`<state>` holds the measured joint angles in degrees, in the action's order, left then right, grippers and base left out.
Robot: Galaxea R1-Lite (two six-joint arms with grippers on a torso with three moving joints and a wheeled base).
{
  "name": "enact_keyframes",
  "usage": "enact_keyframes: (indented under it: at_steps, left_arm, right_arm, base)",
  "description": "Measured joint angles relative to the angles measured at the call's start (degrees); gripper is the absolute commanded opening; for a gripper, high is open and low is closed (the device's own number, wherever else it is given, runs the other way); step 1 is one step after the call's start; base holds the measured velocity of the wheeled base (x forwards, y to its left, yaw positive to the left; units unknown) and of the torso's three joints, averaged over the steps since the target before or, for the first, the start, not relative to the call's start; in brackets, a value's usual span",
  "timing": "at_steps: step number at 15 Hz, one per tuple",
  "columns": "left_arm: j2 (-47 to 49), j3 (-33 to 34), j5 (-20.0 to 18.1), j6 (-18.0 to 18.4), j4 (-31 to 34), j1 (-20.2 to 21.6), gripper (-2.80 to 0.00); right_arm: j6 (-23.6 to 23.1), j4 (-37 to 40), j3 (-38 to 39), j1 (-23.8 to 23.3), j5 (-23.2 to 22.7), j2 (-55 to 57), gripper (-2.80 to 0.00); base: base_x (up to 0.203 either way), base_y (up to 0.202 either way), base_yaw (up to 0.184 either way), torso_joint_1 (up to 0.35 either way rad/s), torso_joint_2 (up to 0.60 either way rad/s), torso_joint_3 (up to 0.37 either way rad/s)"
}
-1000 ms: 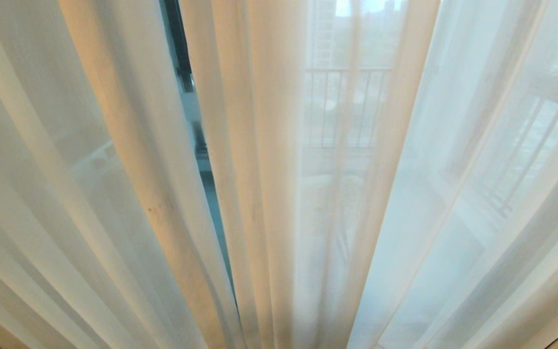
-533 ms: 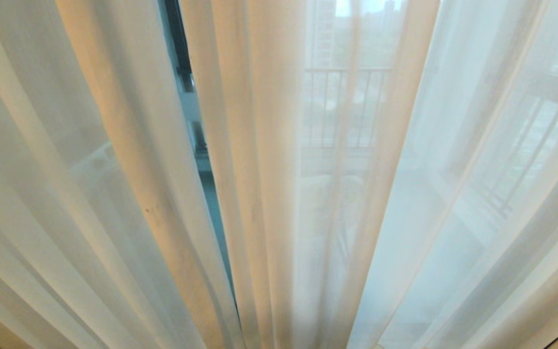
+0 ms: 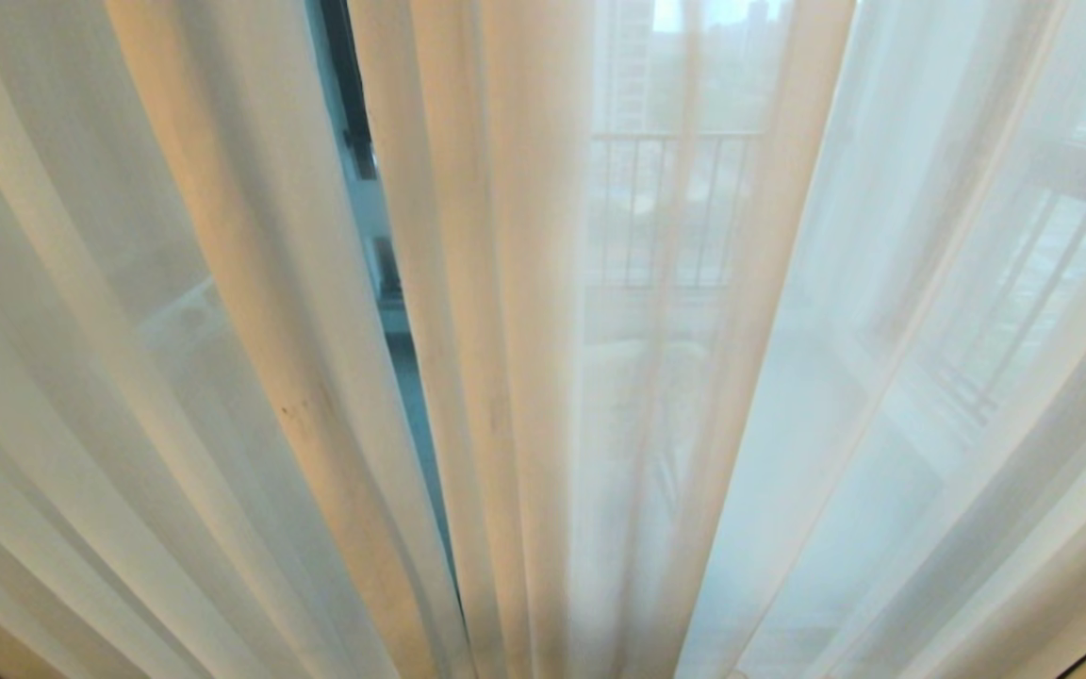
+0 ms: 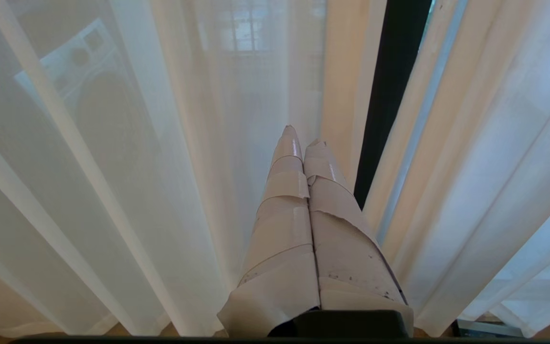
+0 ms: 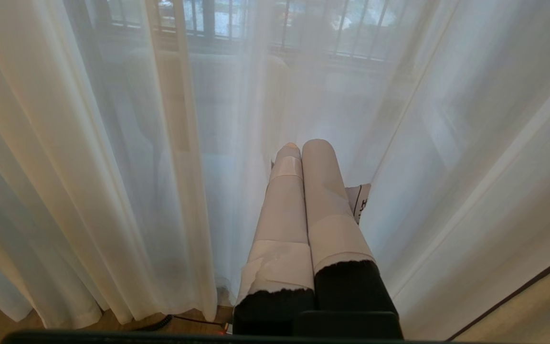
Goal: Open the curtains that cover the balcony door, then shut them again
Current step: Close the outer curtains on both sides
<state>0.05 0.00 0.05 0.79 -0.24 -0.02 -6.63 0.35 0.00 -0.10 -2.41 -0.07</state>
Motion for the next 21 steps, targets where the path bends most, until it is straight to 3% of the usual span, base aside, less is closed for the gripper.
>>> enact_keyframes:
  at_steps: [8, 21]
  left_arm:
    - [0.00, 0.00, -0.05, 0.46, 0.09, 0.00, -2.80]
    - [-0.02, 0.00, -0.05, 0.52, 0.06, 0.00, -2.80]
  right_arm:
    - [0.00, -0.04, 0.00, -0.01, 0.07, 0.00, -2.80]
    - [0.00, 0.03, 0.00, -0.01, 0.02, 0.00, -2.80]
  base:
    - [0.000, -0.010, 0.001, 0.001, 0.00, 0.001]
    - [0.000, -0.184, 0.000, 0.002, 0.00, 0.002]
